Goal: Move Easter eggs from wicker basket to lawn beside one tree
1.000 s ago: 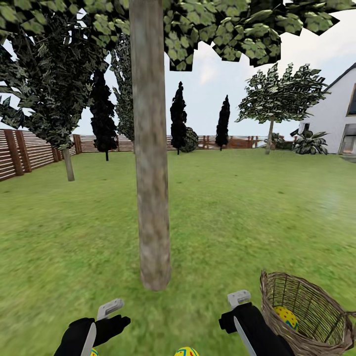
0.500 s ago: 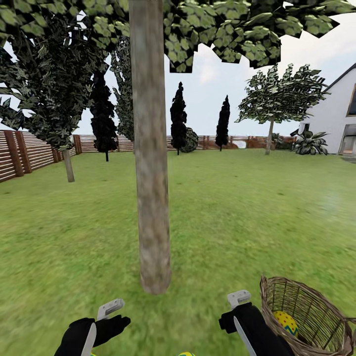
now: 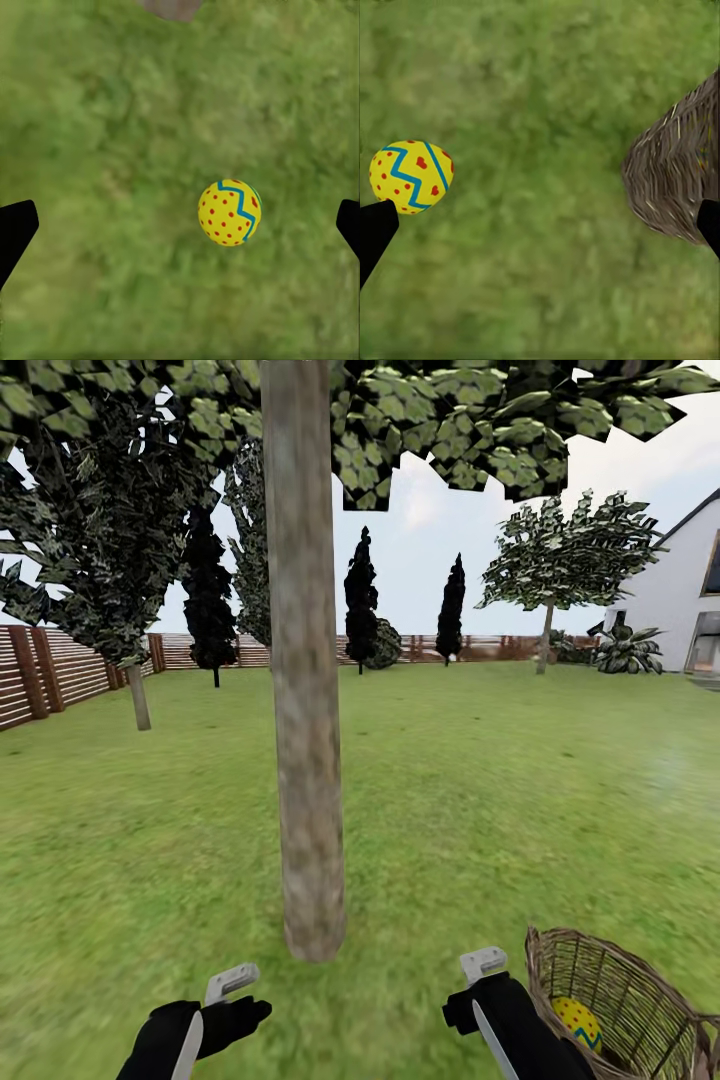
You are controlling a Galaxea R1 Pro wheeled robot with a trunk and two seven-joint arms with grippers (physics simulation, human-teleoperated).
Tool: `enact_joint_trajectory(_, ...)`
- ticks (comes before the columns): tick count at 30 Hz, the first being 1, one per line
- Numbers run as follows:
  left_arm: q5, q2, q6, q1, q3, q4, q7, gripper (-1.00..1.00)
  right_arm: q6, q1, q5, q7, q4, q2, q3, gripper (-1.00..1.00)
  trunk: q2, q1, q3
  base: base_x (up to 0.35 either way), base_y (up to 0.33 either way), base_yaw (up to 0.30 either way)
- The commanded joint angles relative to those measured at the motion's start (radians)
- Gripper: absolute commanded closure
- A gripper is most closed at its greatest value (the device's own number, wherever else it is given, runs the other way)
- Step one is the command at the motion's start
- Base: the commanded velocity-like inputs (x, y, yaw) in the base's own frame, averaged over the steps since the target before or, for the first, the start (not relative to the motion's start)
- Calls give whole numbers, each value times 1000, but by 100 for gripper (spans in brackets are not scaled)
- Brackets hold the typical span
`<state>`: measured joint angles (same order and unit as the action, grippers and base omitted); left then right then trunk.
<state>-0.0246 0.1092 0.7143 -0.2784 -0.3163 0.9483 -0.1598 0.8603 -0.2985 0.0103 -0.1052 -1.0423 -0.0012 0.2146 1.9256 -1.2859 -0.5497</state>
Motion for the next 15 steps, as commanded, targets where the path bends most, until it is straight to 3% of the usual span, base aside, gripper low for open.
enact_joint_trajectory(1,-3,1,5,-1,-4,1,-6,-100,5,-1,0,-4,-1,0,2,-100,-7,4,2,0,0,0)
enact_joint_trajectory(6,-4,-16,6,-1,-13,21,-4,-100,5,-1,0,-4,-1,0,1,-100,-42,23,18,0,0,0)
enact_joint_trajectory(8,-5,-53,7,-1,-20,55,9,-100,5,-1,0,-4,-1,0,0,-100,-56,31,24,0,0,0)
enact_joint_trajectory(10,-1,-124,10,-1,-27,84,39,-100,5,-1,0,-4,-1,0,0,-100,-70,39,30,0,0,0)
enact_joint_trajectory(12,1,-163,13,-1,-37,94,50,-100,5,-1,1,-4,0,0,0,-100,-84,46,36,0,0,0)
enact_joint_trajectory(15,-1,-181,13,-1,-43,97,56,-100,4,-1,1,-4,0,0,0,-100,-105,58,46,0,0,0)
